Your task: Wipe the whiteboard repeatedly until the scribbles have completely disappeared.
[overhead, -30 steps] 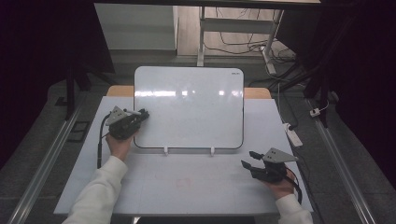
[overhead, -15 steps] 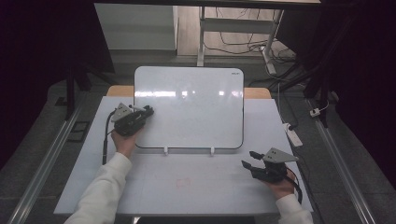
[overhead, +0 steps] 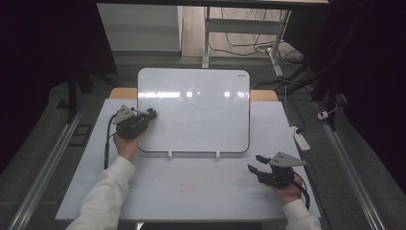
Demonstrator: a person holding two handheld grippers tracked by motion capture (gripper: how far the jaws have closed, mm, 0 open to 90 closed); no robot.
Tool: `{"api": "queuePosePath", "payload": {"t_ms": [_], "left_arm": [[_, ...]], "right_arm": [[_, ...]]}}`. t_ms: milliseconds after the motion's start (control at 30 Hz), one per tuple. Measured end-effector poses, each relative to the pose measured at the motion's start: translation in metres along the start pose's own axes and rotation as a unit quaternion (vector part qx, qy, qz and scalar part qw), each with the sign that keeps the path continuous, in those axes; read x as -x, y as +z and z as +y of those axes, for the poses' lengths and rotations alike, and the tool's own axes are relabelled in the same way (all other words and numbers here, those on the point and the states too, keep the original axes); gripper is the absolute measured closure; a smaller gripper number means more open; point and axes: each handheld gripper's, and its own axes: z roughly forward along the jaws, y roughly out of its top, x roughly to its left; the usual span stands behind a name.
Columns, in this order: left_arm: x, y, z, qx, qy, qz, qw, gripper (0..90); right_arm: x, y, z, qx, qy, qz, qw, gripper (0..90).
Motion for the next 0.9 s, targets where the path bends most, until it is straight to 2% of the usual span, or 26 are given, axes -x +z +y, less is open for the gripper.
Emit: {"api": "queuePosePath", "payload": {"t_ms": [33, 233, 267, 300, 333, 400, 433, 467, 500, 600, 633, 667, 900], "left_arm": [[0.000, 0.000, 0.000, 0.000, 0.000, 0.000, 1.0000, 77.8], [0.011, 0.002, 0.000, -0.019, 0.004, -0.033, 0.9993, 77.8], [0.017, 0.000, 0.001, -0.031, 0.005, -0.051, 0.9982, 77.8], [0.017, 0.000, 0.001, -0.031, 0.005, -0.051, 0.9982, 77.8], [0.025, -0.003, 0.001, -0.042, 0.003, -0.072, 0.9965, 77.8], [0.034, -0.006, 0.001, -0.054, 0.003, -0.090, 0.9945, 77.8], [0.034, -0.006, 0.001, -0.054, 0.003, -0.090, 0.9945, 77.8], [0.045, -0.008, 0.000, -0.067, 0.003, -0.112, 0.9914, 77.8], [0.045, -0.008, 0.000, -0.067, 0.003, -0.112, 0.9914, 77.8], [0.062, -0.009, -0.002, -0.087, 0.003, -0.148, 0.9851, 77.8], [0.073, -0.009, -0.002, -0.098, 0.006, -0.167, 0.9811, 77.8], [0.073, -0.009, -0.002, -0.098, 0.006, -0.167, 0.9811, 77.8], [0.102, -0.009, -0.004, -0.122, -0.003, -0.229, 0.9656, 77.8]], "right_arm": [[0.000, 0.000, 0.000, 0.000, -0.001, 0.000, 1.0000, 47.6], [-0.001, -0.002, 0.002, 0.007, 0.001, 0.001, 1.0000, 47.6], [-0.002, -0.002, 0.002, 0.010, 0.002, 0.002, 0.9999, 47.7], [-0.002, -0.002, 0.002, 0.010, 0.002, 0.002, 0.9999, 47.7], [-0.005, -0.002, 0.005, 0.016, -0.002, 0.003, 0.9999, 47.7], [-0.010, -0.001, 0.009, 0.023, -0.009, 0.006, 0.9997, 47.7], [-0.013, -0.001, 0.011, 0.026, -0.010, 0.007, 0.9996, 47.7], [-0.015, -0.001, 0.014, 0.029, -0.014, 0.008, 0.9994, 47.7], [-0.018, -0.001, 0.015, 0.034, -0.015, 0.010, 0.9993, 47.6], [-0.023, 0.000, 0.020, 0.042, -0.014, 0.017, 0.9989, 47.6], [-0.025, 0.000, 0.021, 0.046, -0.012, 0.017, 0.9987, 47.6], [-0.026, 0.000, 0.023, 0.048, -0.012, 0.019, 0.9986, 47.6], [-0.035, 0.001, 0.030, 0.063, -0.009, 0.027, 0.9976, 47.6]]}}
